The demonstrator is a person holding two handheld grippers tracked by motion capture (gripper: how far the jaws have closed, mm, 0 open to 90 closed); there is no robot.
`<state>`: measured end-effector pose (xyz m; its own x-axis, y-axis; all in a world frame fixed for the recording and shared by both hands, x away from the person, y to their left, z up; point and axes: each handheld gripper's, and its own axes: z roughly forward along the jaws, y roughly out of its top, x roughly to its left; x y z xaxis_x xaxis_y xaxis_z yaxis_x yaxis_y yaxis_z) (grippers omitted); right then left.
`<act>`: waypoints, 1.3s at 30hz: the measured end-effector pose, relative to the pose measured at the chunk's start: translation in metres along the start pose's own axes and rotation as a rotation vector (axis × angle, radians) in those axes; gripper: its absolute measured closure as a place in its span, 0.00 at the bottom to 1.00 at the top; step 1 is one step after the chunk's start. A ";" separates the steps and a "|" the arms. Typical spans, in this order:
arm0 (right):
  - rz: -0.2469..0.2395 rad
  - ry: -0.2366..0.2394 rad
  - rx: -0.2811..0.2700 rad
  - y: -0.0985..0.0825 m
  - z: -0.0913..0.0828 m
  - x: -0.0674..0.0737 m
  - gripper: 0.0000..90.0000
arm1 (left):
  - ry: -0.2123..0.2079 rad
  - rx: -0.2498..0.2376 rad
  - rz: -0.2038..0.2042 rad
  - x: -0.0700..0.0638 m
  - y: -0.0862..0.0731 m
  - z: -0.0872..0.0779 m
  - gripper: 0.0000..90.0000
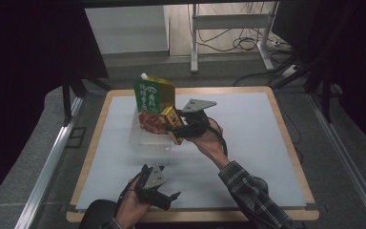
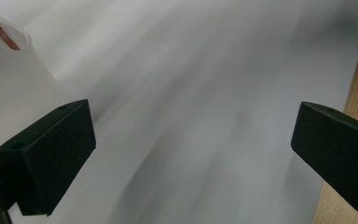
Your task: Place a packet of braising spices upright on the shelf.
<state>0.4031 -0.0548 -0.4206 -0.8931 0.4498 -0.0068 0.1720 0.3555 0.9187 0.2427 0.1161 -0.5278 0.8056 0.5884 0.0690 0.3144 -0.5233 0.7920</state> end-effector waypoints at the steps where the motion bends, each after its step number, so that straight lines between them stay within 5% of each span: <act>1: 0.001 0.009 -0.009 0.001 0.006 0.002 0.35 | -0.001 0.000 0.000 0.000 0.000 0.000 0.00; 23: 0.040 0.044 -0.077 -0.002 0.061 0.012 0.36 | -0.008 -0.007 0.003 -0.001 0.000 0.000 0.00; 39: 0.030 0.052 -0.072 -0.011 0.066 0.024 0.36 | -0.009 -0.003 0.006 -0.002 0.000 0.000 0.00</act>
<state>0.4072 0.0065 -0.4569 -0.9089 0.4151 0.0399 0.1704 0.2821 0.9441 0.2416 0.1150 -0.5277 0.8122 0.5794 0.0681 0.3078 -0.5248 0.7936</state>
